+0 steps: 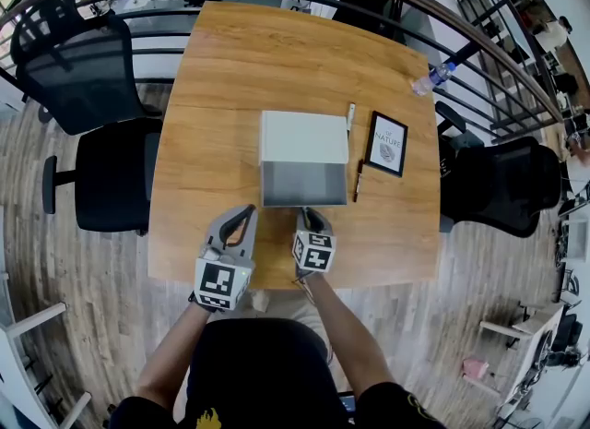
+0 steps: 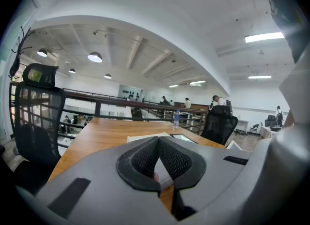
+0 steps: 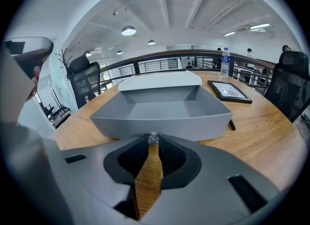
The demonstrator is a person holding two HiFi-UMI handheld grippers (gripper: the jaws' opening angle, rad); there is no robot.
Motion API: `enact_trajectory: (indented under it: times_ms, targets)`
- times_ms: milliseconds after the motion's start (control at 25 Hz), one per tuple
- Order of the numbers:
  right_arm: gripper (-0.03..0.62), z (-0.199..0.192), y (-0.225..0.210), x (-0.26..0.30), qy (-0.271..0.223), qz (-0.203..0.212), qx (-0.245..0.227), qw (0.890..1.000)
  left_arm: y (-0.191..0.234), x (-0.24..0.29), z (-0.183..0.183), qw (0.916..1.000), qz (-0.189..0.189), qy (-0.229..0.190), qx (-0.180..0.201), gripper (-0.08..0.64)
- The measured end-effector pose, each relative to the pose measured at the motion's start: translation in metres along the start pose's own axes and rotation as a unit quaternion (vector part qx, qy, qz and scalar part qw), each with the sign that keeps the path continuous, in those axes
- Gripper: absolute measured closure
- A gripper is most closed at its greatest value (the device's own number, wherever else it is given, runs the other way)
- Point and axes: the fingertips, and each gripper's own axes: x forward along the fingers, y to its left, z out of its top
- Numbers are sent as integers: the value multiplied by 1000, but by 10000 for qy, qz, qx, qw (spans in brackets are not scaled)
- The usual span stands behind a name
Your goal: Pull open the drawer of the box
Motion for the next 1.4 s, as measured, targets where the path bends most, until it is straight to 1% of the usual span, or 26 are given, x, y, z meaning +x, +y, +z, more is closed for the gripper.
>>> enact_trajectory:
  times_ms: [400,840,1040,1240,1320,1400]
  targets:
    - [531,0,1,-4,-43,3,12,10000,-2,-4,-3,10000,24,14,-12,543]
    - [529,1,0,-5,-90,67,-48,9999,-5,-4,-3,10000,18,19,-14,543]
    - [528,0,1,-5,-33,104,-131,9999,-2,-5,0,10000,29,-12,12,543]
    - [517,1,0,-7,-23,15,-203,9998,-1,-8,2,10000,40,-27,43,543]
    - [517,2,-1,-14,-61,21,-185,9998,-5,-8,4,10000,-18,-12,71,543]
    - [517,4,-3,-24,-125,45,-162,9998,-13,-8,6,9996,-171,7,217,543]
